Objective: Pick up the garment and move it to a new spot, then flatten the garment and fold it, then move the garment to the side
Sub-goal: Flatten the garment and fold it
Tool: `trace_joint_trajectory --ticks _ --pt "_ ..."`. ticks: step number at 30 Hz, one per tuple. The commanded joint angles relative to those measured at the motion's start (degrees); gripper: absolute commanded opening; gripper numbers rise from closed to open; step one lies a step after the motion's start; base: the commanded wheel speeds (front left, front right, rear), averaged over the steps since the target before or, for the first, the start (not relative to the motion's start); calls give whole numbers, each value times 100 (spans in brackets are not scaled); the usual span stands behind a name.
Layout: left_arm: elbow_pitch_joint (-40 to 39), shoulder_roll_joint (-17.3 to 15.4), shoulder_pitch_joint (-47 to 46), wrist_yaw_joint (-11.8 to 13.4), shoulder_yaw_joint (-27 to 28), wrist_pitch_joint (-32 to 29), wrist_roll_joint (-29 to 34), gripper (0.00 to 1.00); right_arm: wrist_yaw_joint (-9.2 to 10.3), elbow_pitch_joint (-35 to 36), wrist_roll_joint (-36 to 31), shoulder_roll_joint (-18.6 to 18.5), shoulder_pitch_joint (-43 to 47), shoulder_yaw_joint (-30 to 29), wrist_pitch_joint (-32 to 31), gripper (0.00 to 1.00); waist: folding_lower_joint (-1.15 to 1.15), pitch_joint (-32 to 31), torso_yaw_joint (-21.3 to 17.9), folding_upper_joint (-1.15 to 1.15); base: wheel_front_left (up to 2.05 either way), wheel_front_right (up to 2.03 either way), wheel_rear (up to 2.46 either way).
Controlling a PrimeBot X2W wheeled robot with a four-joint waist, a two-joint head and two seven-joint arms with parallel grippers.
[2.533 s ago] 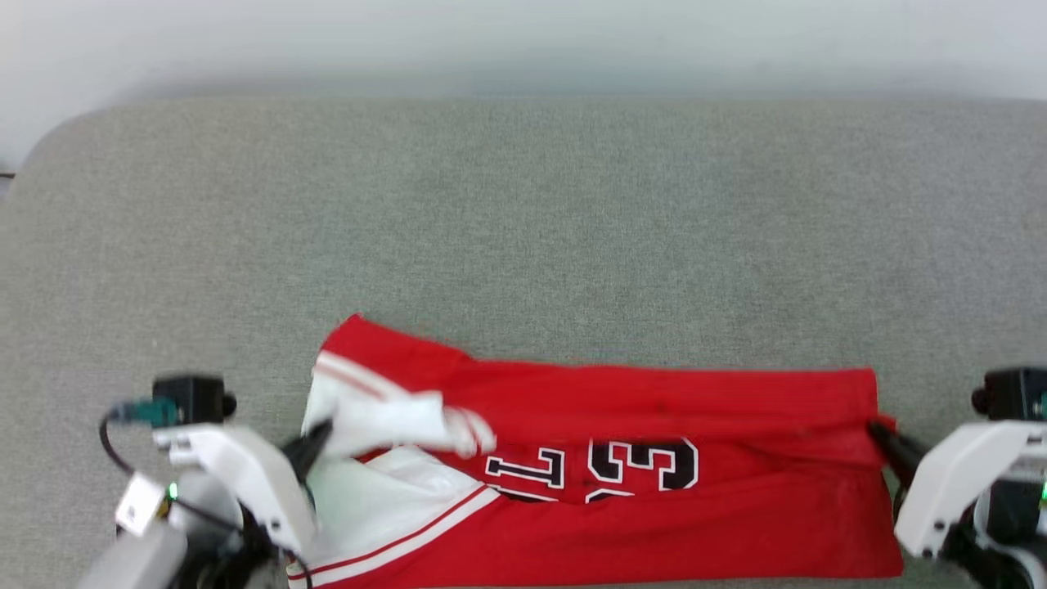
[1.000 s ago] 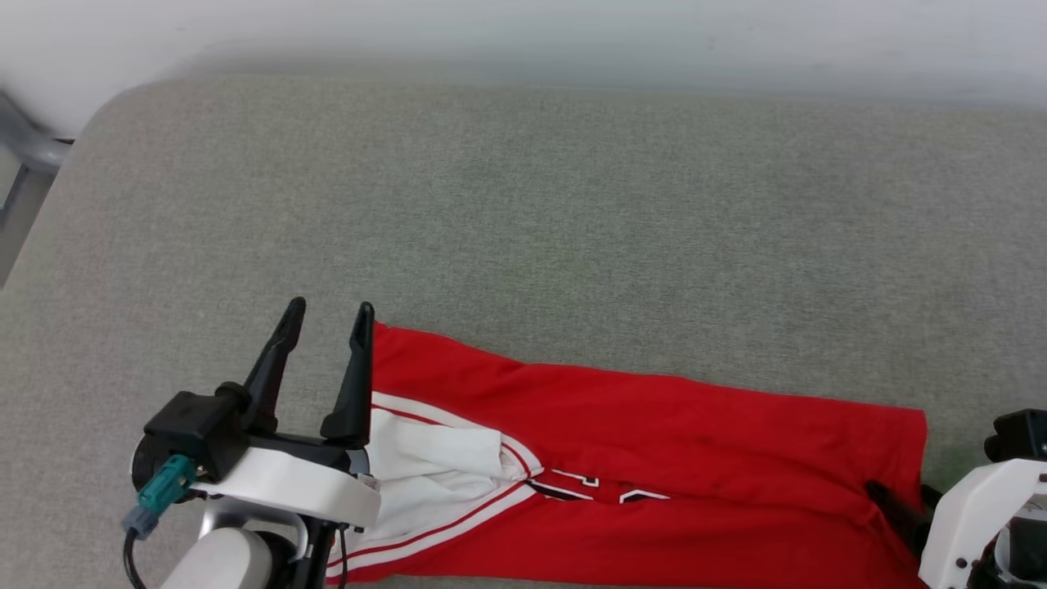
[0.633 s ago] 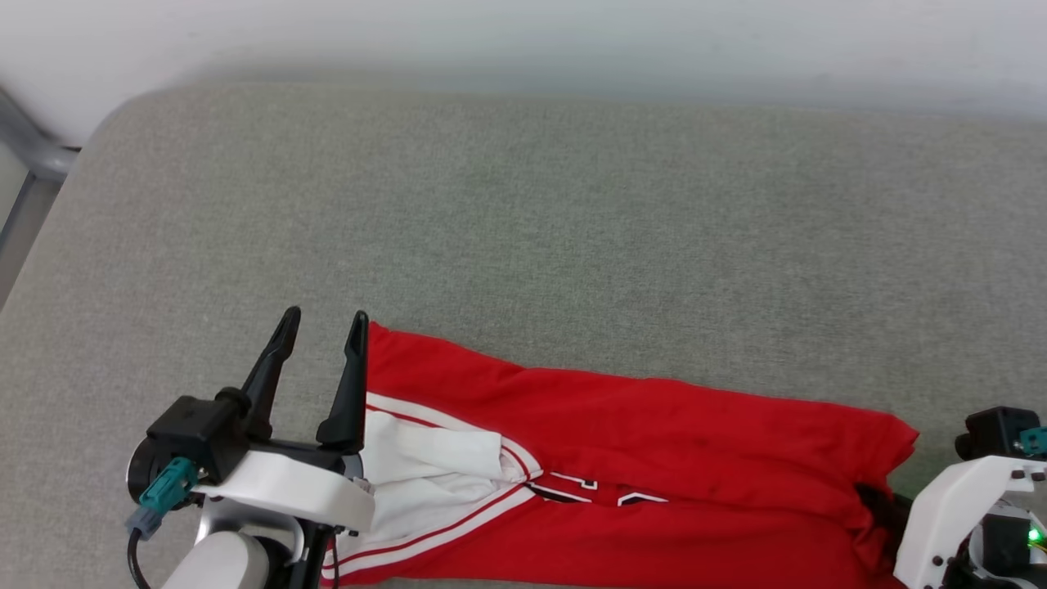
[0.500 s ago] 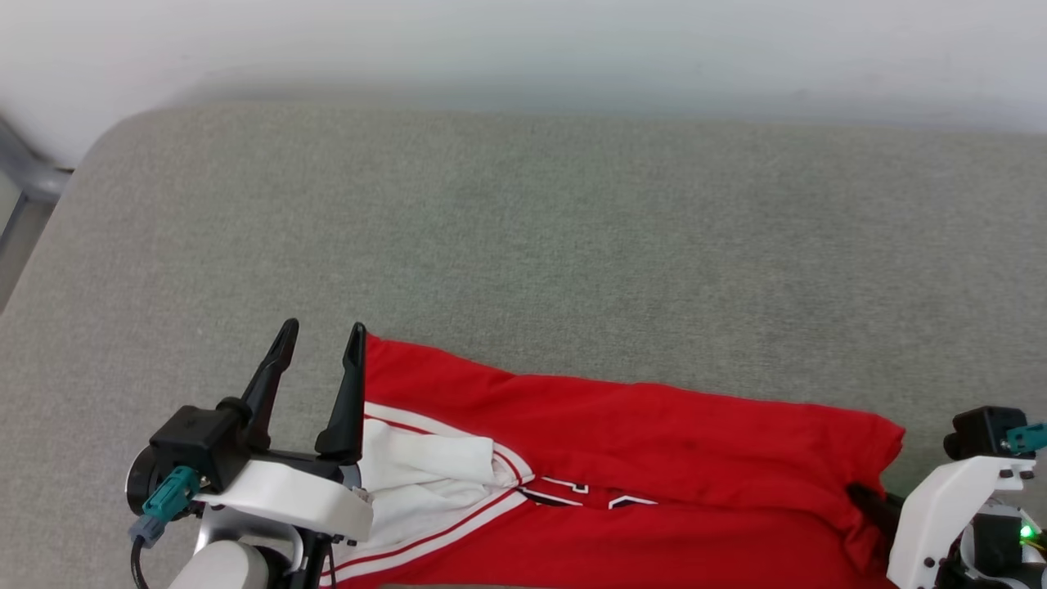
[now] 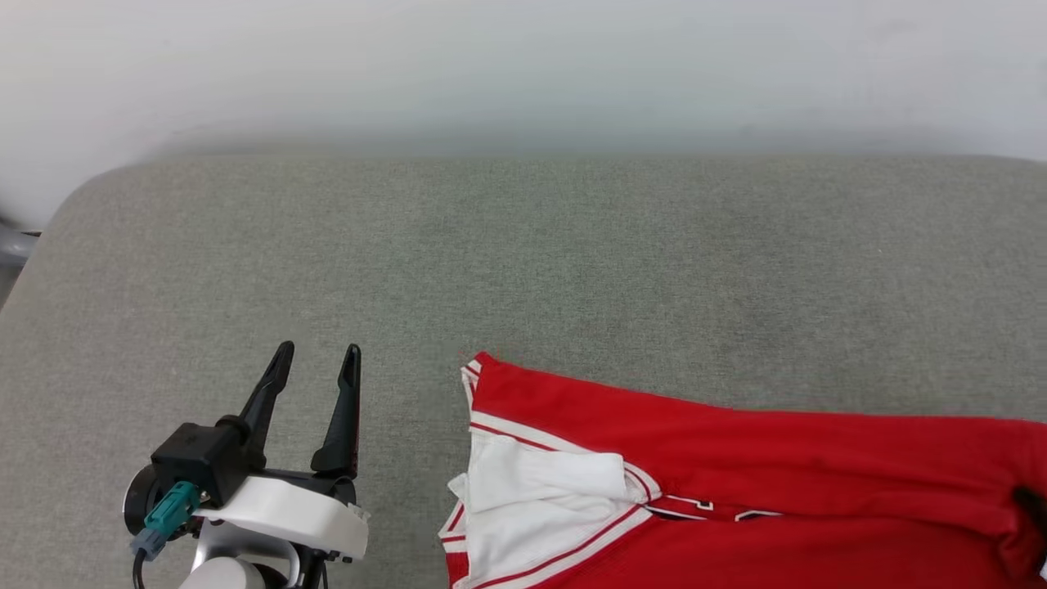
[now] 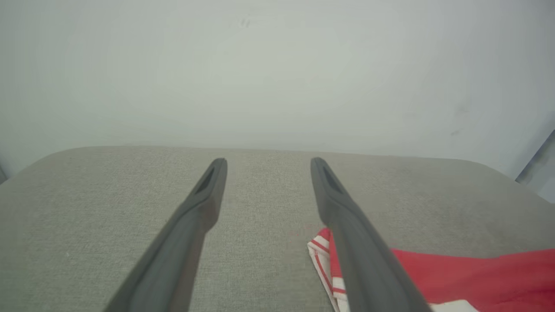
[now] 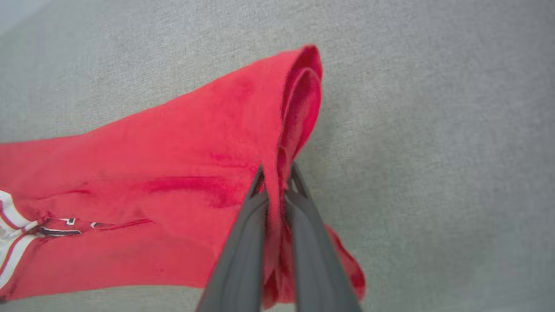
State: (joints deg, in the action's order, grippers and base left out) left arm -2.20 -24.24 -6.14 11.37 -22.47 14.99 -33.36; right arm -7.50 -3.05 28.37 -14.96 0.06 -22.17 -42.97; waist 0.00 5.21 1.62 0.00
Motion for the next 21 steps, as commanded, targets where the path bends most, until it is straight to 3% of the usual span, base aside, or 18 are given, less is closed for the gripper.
trace_joint_trajectory --ticks 1,4,7,12,17,21 --pt "5 16 65 25 1 25 35 100 3 27 37 70 3 -74 -40 0 0 -15 -16 0 0 0 0" --pt "22 13 77 24 -10 24 43 100 3 -36 440 437 -108 -388 -428 0 0 -49 -20 0 0 0 0" --pt "37 18 68 29 -29 19 42 100 3 11 1314 899 -225 -560 -1069 0 0 -74 18 0 0 0 0" --pt "23 25 17 13 -25 5 4 100 2 65 2773 1205 -370 -565 -1775 0 0 -7 123 0 0 0 0" --pt "5 30 -115 -10 -68 -26 26 100 2 -261 4283 1215 -461 129 -1749 0 0 99 275 0 0 0 0" --pt "-26 76 -236 -42 -126 -37 49 100 2 -384 4971 1211 -562 969 -1367 0 0 230 413 0 0 0 0"
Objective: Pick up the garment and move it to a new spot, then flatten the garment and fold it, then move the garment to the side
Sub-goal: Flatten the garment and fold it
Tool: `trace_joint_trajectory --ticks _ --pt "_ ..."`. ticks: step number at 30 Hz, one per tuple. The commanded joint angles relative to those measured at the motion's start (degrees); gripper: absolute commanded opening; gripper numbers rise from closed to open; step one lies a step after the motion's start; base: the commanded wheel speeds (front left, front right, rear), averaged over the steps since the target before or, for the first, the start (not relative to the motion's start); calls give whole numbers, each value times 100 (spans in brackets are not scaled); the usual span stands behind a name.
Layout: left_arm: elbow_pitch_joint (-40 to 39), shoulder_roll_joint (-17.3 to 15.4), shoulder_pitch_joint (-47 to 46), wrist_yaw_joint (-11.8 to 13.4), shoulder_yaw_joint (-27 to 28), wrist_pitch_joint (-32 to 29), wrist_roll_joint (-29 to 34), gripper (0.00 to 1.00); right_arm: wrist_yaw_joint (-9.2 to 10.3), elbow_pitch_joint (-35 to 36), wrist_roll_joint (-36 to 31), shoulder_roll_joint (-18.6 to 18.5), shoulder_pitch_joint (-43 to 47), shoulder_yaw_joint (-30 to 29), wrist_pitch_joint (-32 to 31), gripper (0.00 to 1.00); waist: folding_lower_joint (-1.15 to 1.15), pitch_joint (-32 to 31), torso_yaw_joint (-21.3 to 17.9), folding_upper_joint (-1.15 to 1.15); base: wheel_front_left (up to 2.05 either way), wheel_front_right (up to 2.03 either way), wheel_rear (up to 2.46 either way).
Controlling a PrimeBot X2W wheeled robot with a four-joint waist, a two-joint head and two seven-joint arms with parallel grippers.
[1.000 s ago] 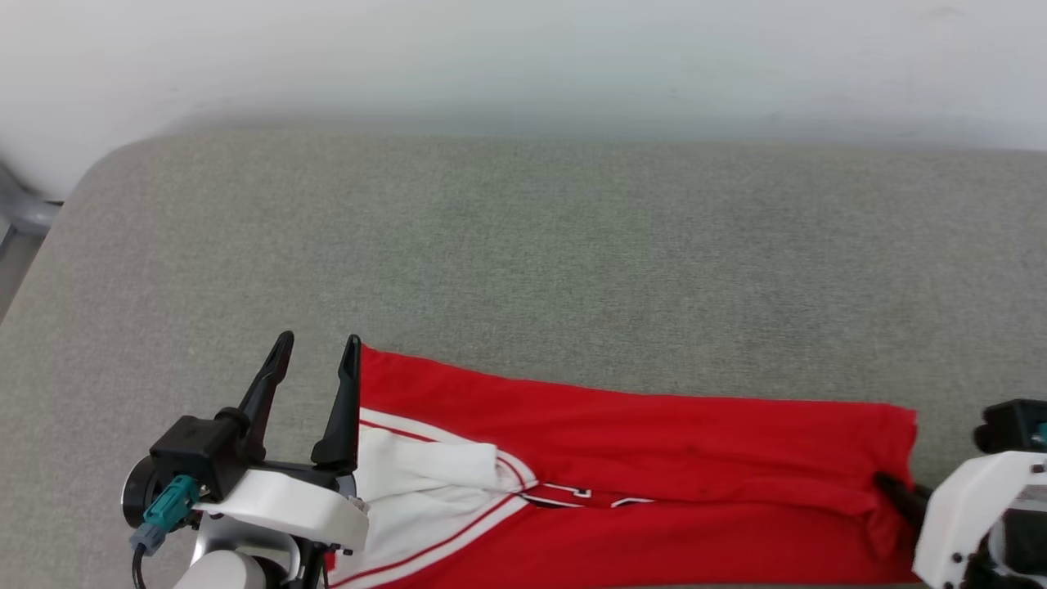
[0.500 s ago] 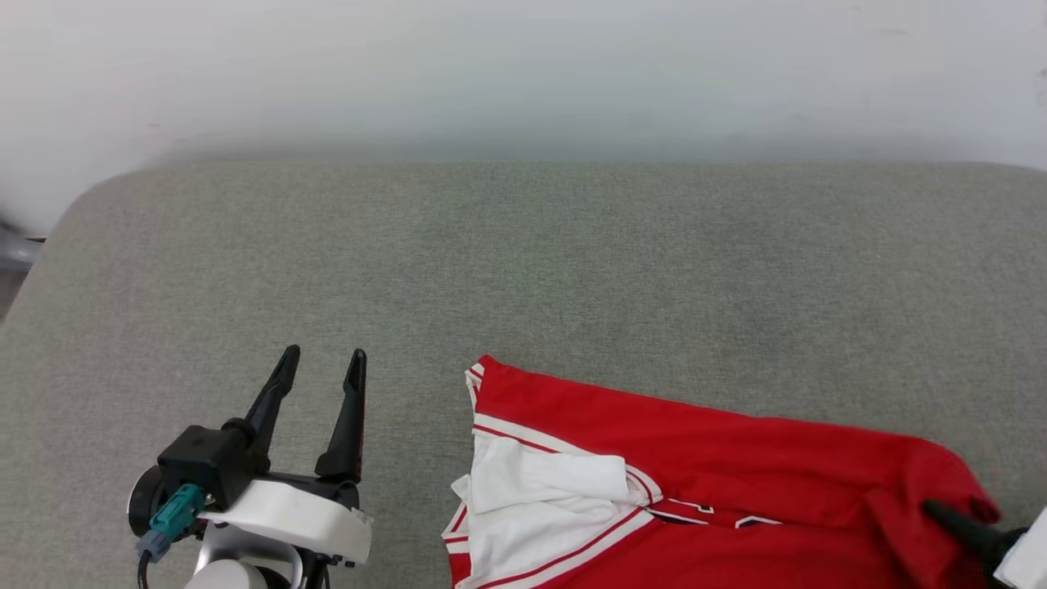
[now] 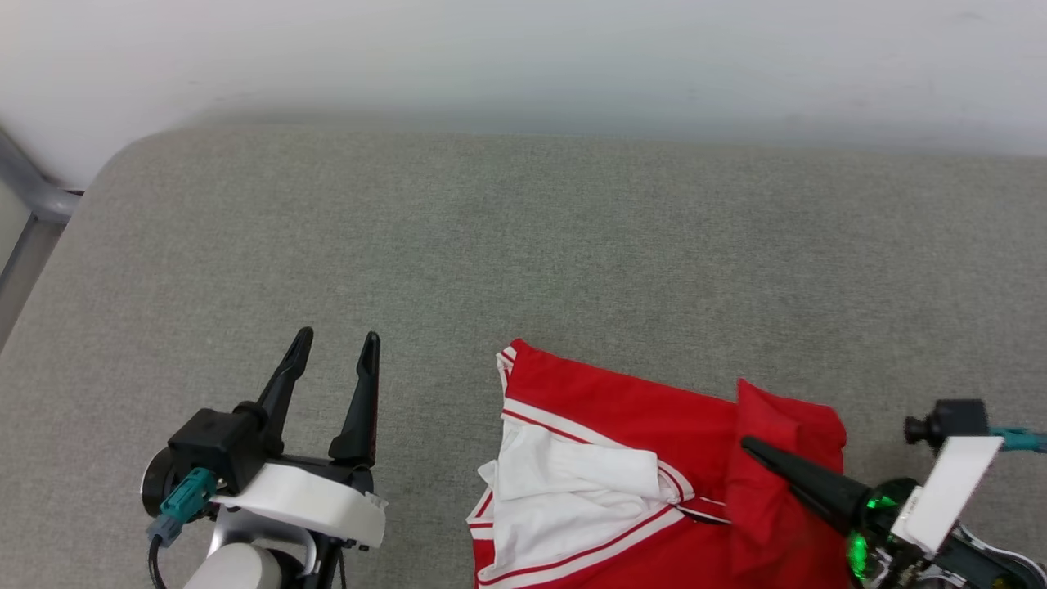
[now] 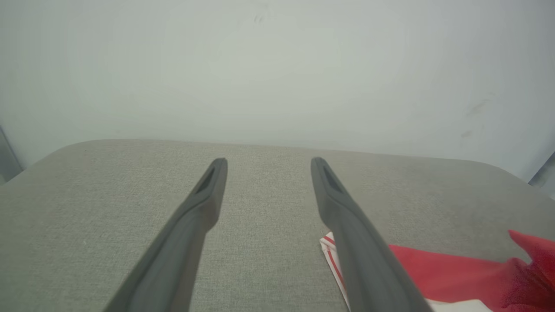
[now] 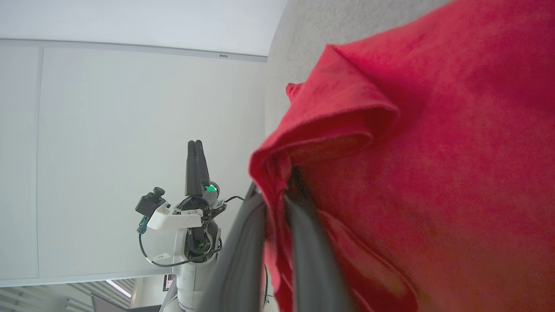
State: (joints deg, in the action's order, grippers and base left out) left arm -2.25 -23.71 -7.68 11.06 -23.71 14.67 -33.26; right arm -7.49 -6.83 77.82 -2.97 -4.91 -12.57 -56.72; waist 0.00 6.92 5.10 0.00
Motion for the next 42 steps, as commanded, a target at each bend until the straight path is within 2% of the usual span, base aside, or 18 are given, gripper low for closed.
trace_joint_trajectory --ticks 1,8,14,15,16,21,24,27,30,35,36,42 --pt "-26 39 -121 -33 -18 2 41 100 1 -16 166 15 -107 197 115 0 0 101 116 0 0 0 0" --pt "-12 235 -425 -173 -73 32 112 100 1 -155 348 11 -455 1471 720 0 0 542 459 0 0 0 0" --pt "126 424 -595 -268 10 54 171 100 1 -396 263 11 -758 2203 1146 0 0 851 626 0 0 0 0" --pt "155 451 -607 -289 21 56 181 100 1 -425 180 10 -811 2274 1237 34 0 879 637 0 0 0 0" --pt "183 483 -625 -300 30 57 191 100 1 -463 184 11 -833 2357 1284 100 0 896 644 0 0 0 0" --pt "276 578 -621 -375 133 61 289 100 1 -346 -102 -4 -910 2626 1484 100 0 876 599 0 0 0 0" --pt "328 619 -561 -410 185 62 340 100 1 -69 -496 -155 -914 2771 1797 100 0 790 528 0 0 0 0" --pt "372 636 -515 -437 225 57 394 100 1 196 -1131 -376 -921 2908 2342 100 0 690 436 0 0 0 0" --pt "418 633 -465 -426 265 56 449 100 1 314 -2014 -619 -913 2804 3185 100 0 592 323 0 0 0 0" --pt "478 596 -352 -400 327 51 507 100 1 214 -3655 -849 -745 2265 4276 100 0 401 107 0 0 0 0" --pt "478 596 -352 -400 327 51 507 100 1 214 -3655 -849 -745 2265 4276 100 0 401 107 0 0 0 0" --pt "533 541 -181 -350 470 52 572 100 2 446 -5189 -769 -362 1117 4887 100 0 173 -127 0 0 0 0"
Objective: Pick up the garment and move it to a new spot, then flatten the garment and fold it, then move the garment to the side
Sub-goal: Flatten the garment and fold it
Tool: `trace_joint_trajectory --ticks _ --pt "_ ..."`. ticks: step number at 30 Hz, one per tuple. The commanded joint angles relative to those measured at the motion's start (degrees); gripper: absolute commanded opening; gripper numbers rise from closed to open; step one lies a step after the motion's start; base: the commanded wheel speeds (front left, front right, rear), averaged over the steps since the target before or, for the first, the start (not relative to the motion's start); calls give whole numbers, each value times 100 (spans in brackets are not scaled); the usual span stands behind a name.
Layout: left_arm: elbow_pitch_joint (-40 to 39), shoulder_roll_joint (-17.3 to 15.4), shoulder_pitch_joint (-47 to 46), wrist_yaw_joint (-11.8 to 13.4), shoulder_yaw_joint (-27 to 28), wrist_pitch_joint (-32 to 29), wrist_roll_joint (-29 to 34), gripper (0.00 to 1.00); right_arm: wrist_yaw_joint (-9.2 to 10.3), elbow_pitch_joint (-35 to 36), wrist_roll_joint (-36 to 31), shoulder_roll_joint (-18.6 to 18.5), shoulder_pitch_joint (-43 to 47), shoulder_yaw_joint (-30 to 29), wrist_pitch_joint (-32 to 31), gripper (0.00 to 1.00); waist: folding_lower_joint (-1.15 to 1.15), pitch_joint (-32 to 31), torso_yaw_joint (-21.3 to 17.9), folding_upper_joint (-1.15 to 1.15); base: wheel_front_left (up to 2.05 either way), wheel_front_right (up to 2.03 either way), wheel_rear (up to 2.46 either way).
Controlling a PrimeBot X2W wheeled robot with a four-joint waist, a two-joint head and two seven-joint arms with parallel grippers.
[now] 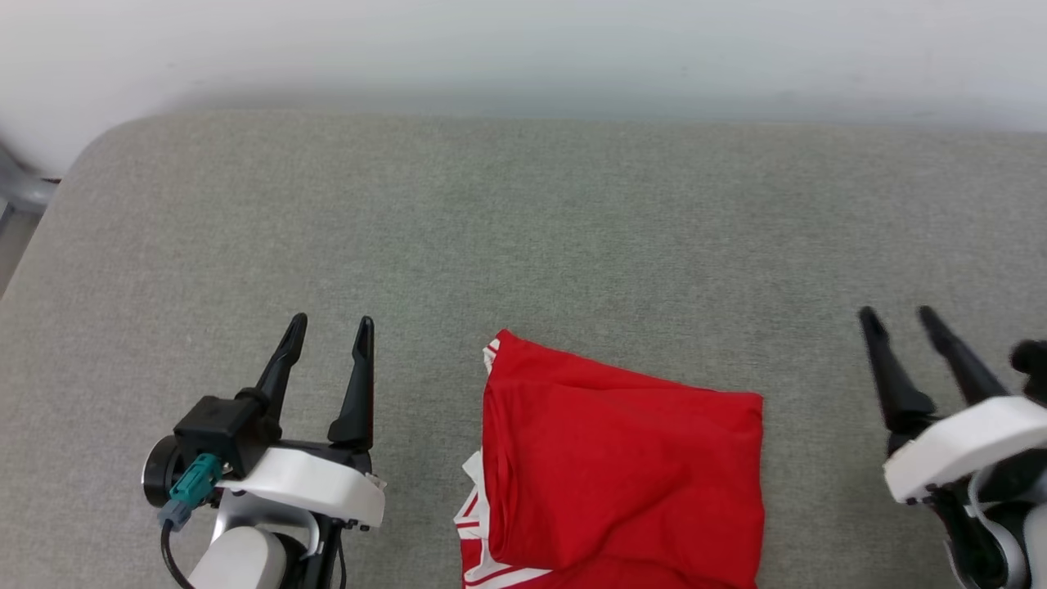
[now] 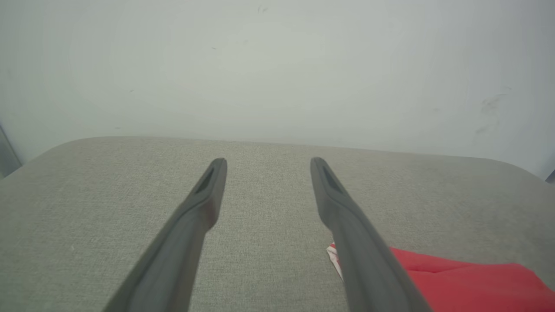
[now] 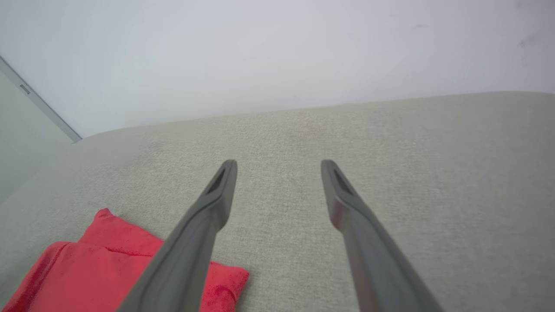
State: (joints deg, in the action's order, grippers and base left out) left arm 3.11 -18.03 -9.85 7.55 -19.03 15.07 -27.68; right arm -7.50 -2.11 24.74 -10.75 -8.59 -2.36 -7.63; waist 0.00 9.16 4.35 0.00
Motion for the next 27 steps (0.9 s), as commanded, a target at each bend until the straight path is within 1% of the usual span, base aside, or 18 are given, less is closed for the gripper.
trace_joint_trajectory --ticks 1,3,6,11,15,19,27 --pt "0 -32 68 13 21 12 24 100 2 71 -81 42 88 -52 45 100 0 -88 -84 0 0 0 0" --pt "-11 -47 126 32 68 12 47 100 3 320 -564 63 231 -300 253 100 0 -143 -140 0 0 0 0" --pt "17 -60 214 17 127 12 101 100 3 648 -1083 122 470 -479 552 100 0 -253 -209 0 0 0 0" --pt "68 -11 411 -31 155 12 142 100 4 1020 -1493 369 910 -610 799 100 0 -480 -271 0 0 0 0" --pt "119 -11 592 -50 165 13 126 100 3 1244 -1548 547 1300 -574 739 100 0 -704 -280 0 0 0 0" --pt "145 4 787 -19 158 13 94 100 3 1452 -1542 646 1609 -534 631 100 0 -881 -303 0 0 0 0" --pt "156 10 913 -24 163 13 72 100 3 1631 -1449 742 1807 -515 457 100 0 -941 -278 0 0 0 0"
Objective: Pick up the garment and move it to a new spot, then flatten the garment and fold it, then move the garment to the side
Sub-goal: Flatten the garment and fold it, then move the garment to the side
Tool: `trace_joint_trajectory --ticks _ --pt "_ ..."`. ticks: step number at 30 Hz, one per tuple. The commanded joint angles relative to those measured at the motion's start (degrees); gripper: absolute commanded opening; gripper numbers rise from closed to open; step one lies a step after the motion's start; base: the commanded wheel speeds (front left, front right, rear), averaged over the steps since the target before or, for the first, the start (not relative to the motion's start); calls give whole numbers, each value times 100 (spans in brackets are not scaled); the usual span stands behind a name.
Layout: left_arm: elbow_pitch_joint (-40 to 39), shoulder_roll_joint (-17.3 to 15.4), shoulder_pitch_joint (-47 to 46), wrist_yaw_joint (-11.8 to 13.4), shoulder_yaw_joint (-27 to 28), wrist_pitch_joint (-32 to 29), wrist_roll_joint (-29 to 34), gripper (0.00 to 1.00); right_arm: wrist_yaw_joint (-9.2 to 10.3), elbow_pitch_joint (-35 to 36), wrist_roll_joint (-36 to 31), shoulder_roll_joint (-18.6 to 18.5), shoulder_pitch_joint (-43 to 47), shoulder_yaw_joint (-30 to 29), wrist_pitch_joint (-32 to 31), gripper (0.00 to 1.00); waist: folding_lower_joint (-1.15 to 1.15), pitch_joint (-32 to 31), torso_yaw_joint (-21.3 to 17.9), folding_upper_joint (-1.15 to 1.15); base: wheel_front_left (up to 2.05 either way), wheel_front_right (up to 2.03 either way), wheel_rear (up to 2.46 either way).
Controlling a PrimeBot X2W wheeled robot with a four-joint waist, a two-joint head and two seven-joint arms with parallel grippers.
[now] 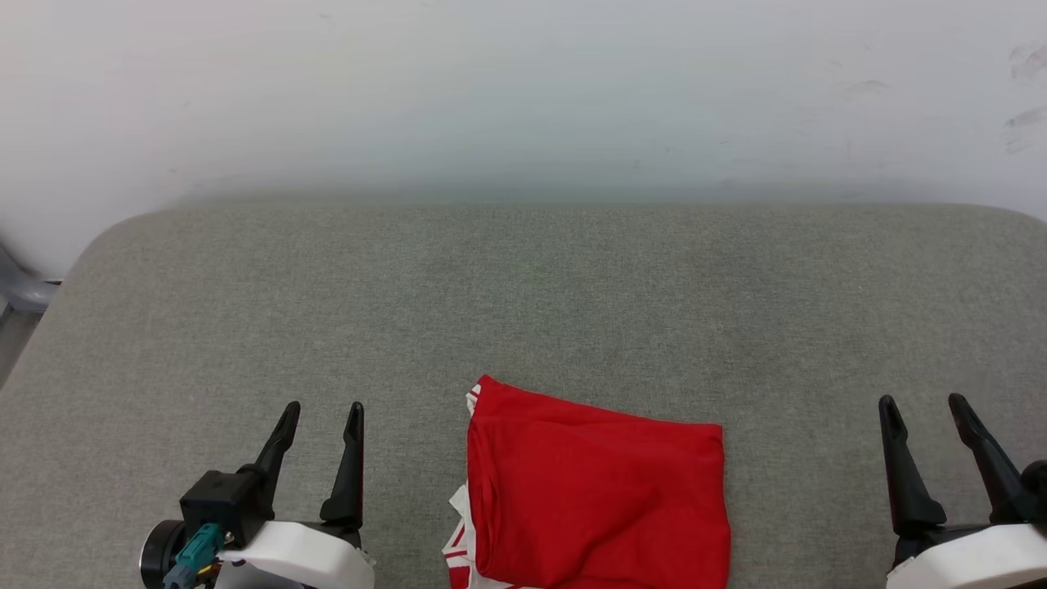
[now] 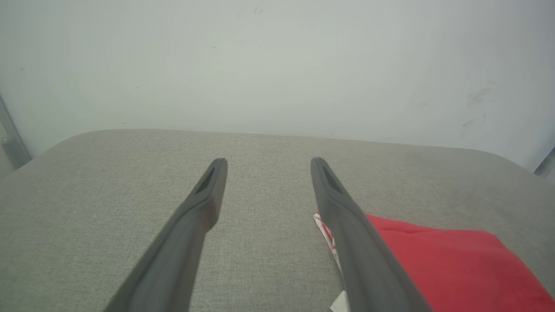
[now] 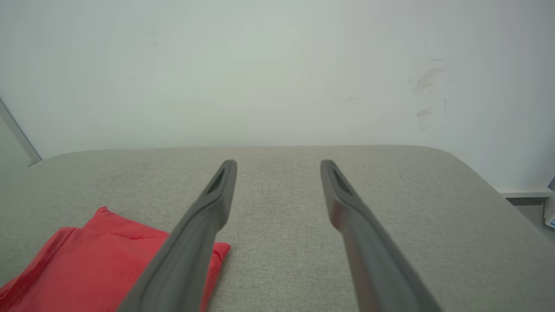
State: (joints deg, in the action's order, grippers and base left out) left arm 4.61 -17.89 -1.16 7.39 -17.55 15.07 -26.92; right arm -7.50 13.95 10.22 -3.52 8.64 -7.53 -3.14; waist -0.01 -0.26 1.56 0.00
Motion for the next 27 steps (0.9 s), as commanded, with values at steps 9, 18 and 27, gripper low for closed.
trace_joint_trajectory --ticks 9,18,27 --pt "-81 29 -188 -34 78 13 61 100 3 -166 340 -52 62 -234 -319 100 1 183 109 0 0 0 0" --pt "-246 233 -602 -202 188 13 250 100 3 -1018 1667 -684 -310 131 -1489 100 1 847 422 0 0 0 0" --pt "-202 555 -914 -436 330 13 469 100 3 -1674 2660 -954 -750 1234 -2230 100 1 1472 737 0 0 0 0"
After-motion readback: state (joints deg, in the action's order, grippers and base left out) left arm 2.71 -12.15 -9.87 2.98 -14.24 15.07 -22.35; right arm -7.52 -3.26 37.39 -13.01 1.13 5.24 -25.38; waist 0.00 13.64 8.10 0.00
